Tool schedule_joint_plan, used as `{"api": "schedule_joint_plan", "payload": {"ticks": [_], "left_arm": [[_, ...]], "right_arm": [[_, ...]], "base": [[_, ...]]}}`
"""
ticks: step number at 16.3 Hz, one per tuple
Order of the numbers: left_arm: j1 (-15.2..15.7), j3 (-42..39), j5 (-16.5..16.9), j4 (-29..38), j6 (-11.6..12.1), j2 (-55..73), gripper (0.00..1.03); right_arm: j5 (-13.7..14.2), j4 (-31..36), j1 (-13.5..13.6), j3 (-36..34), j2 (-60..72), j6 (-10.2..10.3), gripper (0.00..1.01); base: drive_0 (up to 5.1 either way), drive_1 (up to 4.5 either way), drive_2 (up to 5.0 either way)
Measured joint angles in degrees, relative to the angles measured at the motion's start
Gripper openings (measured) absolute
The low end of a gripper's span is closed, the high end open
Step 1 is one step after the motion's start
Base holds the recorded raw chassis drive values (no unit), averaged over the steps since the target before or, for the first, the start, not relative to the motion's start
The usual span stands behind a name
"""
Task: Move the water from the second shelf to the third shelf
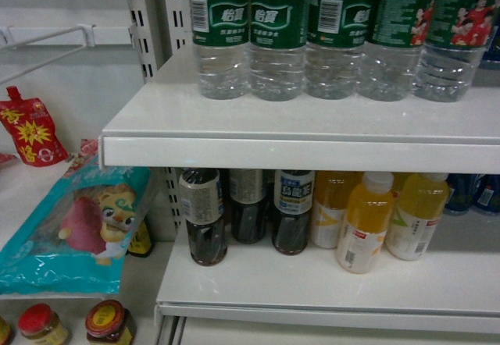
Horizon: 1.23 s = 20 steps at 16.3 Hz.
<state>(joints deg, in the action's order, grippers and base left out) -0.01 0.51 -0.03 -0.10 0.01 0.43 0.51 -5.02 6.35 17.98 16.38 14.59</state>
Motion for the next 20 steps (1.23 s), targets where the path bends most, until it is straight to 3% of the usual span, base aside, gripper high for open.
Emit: {"api": "schedule_joint_plan", "payload": {"ticks": [14, 15, 16, 17, 18, 19, 20], "left_arm": [[0.0, 0.0, 0.0, -0.1, 0.0, 0.0, 0.98], [0.0, 0.0, 0.0, -0.1, 0.0, 0.0, 0.98], [0.0, 0.0, -0.1, -0.1, 0.0, 0.0, 0.98], [0.0, 0.0, 0.0, 0.0, 0.0, 0.0, 0.98], [0.0, 0.0, 0.0, -0.1, 0.0, 0.0, 0.98], [0.0, 0.0, 0.0, -0.1, 0.0, 0.0, 0.98], [0.0, 0.0, 0.0, -0.1, 0.0, 0.0, 0.98]], "right_arm": [[-0.1, -0.1, 0.0, 0.0, 0.0, 0.0, 0.44], [1.6, -1.6, 0.5, 0.4, 0.5, -1.7, 0.44], [4.0, -1.6, 1.3, 1.0, 2.1, -5.8, 0.44], [4.0, 4.2, 0.9, 1.4, 7.1, -12.7, 0.44], [3.4, 8.7, 0.5, 1.6, 11.2, -16.9, 0.44], [2.4, 15.1, 0.4, 2.3, 17.4, -19.4, 0.44], [1.3, 19.8, 0.4, 3.3, 22.7, -20.0, 0.44]], "base": [[-0.3, 0.15, 0.2], [0.0, 0.0, 0.0], [0.0, 0.0, 0.0], [0.0, 0.0, 0.0], [0.0, 0.0, 0.0], [0.0, 0.0, 0.0], [0.0, 0.0, 0.0]]}}
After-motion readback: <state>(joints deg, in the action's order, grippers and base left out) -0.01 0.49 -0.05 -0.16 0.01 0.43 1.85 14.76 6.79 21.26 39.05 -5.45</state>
